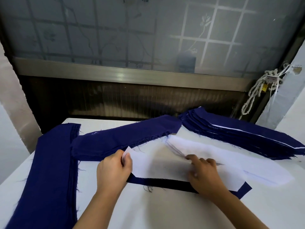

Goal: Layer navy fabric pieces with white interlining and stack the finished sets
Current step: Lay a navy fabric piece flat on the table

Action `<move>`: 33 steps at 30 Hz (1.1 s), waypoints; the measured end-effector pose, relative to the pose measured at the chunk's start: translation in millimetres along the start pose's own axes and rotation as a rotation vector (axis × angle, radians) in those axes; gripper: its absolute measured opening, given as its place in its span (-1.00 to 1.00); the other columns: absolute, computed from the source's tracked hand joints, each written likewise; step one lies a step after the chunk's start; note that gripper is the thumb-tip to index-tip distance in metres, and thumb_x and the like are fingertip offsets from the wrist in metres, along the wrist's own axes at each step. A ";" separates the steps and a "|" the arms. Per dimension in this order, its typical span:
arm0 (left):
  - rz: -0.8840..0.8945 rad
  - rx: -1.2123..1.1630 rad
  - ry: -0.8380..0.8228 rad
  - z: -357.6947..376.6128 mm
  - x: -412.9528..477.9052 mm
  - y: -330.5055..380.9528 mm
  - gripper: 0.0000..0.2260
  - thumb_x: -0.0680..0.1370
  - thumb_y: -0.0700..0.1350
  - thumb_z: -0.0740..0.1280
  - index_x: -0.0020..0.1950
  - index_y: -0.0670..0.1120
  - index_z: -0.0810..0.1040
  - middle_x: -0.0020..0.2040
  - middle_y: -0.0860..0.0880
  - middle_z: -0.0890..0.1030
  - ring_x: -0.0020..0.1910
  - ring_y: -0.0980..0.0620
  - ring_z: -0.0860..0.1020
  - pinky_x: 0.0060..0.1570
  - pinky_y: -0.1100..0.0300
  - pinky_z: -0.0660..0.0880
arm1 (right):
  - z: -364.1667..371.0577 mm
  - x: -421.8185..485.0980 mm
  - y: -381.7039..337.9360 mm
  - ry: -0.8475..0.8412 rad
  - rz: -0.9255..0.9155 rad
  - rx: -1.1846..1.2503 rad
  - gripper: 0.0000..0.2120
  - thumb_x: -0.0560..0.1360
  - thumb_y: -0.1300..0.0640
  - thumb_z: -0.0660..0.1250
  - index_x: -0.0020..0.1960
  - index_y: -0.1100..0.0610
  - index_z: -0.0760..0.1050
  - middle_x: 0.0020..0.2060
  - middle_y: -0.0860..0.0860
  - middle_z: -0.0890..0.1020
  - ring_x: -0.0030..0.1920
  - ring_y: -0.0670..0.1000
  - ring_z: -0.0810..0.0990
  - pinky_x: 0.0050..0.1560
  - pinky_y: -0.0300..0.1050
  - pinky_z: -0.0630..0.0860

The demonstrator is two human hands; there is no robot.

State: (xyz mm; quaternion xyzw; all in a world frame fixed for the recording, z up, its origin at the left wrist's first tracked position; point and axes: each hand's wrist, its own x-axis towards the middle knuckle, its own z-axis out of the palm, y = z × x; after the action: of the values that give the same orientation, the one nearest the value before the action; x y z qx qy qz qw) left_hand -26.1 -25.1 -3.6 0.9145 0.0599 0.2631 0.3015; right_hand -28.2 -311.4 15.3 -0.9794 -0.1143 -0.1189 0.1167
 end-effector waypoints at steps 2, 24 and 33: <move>-0.014 0.064 -0.022 2.0 0.6 0.5 -0.69 0.57 -0.06 0.28 -0.35 -0.07 0.35 -0.52 0.03 0.42 -0.49 0.00 0.41 -0.48 0.14 0.26 | -9.7 -13.9 24.5 -0.006 0.066 -0.071 -0.55 0.43 0.14 0.24 0.31 -0.05 0.36 -0.12 -0.06 0.59 -0.04 0.00 0.54 0.21 -0.14 0.11; -0.150 0.081 0.028 1.6 1.0 -2.9 -0.70 0.55 -0.06 0.35 -0.38 0.01 0.42 -0.52 0.06 0.46 -0.47 0.05 0.44 -0.47 0.19 0.29 | -21.0 -68.4 77.8 0.346 0.502 0.166 -0.60 0.44 0.29 0.28 0.26 0.06 0.41 -0.29 0.05 0.60 -0.26 0.21 0.55 -0.27 0.03 0.46; -0.101 0.212 -0.098 1.0 1.6 -1.9 -0.69 0.57 0.01 0.31 -0.35 -0.02 0.41 -0.49 0.04 0.48 -0.44 0.01 0.46 -0.45 0.15 0.28 | -16.4 -66.2 78.8 0.303 0.564 -0.071 -0.64 0.40 0.29 0.32 0.19 0.15 0.51 -0.11 0.15 0.66 -0.17 0.27 0.57 -0.24 -0.02 0.44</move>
State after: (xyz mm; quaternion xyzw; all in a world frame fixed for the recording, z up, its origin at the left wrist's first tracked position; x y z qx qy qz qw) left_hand -24.1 -23.7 -4.7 0.9488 0.1186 0.1946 0.2188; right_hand -74.4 -403.2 -2.2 -0.9471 0.1844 -0.2300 0.1264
